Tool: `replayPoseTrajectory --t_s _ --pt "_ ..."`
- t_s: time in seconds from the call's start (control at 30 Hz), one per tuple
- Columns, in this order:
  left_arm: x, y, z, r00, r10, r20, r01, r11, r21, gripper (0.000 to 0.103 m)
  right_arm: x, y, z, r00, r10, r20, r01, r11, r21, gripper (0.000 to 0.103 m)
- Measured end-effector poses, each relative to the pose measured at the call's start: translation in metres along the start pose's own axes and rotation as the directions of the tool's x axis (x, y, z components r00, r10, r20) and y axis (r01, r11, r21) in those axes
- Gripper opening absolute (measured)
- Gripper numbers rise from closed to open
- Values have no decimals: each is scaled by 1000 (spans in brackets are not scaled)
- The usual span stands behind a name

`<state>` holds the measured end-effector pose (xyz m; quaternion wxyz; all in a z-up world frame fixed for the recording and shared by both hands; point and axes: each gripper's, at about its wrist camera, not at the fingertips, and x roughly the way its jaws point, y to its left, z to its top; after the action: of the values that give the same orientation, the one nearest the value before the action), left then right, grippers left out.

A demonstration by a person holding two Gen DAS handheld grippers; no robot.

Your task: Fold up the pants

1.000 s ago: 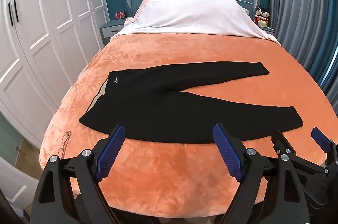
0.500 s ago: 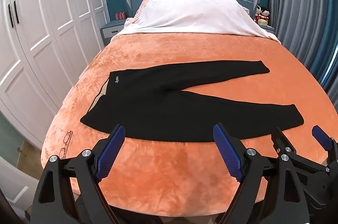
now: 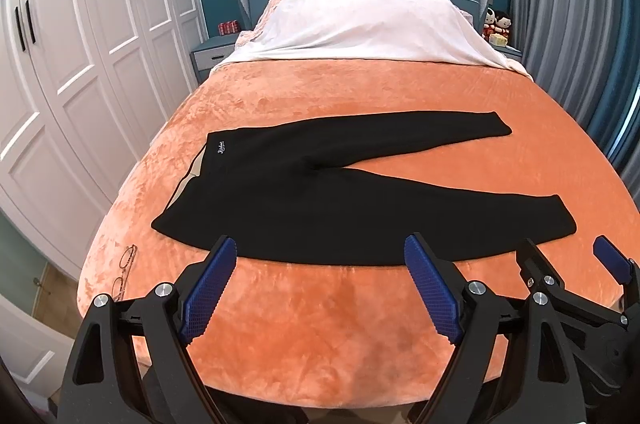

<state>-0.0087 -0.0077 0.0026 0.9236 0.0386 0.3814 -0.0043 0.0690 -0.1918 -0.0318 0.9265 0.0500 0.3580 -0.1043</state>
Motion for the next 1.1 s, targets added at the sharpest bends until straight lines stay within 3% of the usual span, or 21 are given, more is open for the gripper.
replayPoseTrajectory --t_s 1.1 --pt "8 4 -8 1000 -6 -14 6 1000 -10 85 0 0 -1 1000 0 -2 0 1000 1 98"
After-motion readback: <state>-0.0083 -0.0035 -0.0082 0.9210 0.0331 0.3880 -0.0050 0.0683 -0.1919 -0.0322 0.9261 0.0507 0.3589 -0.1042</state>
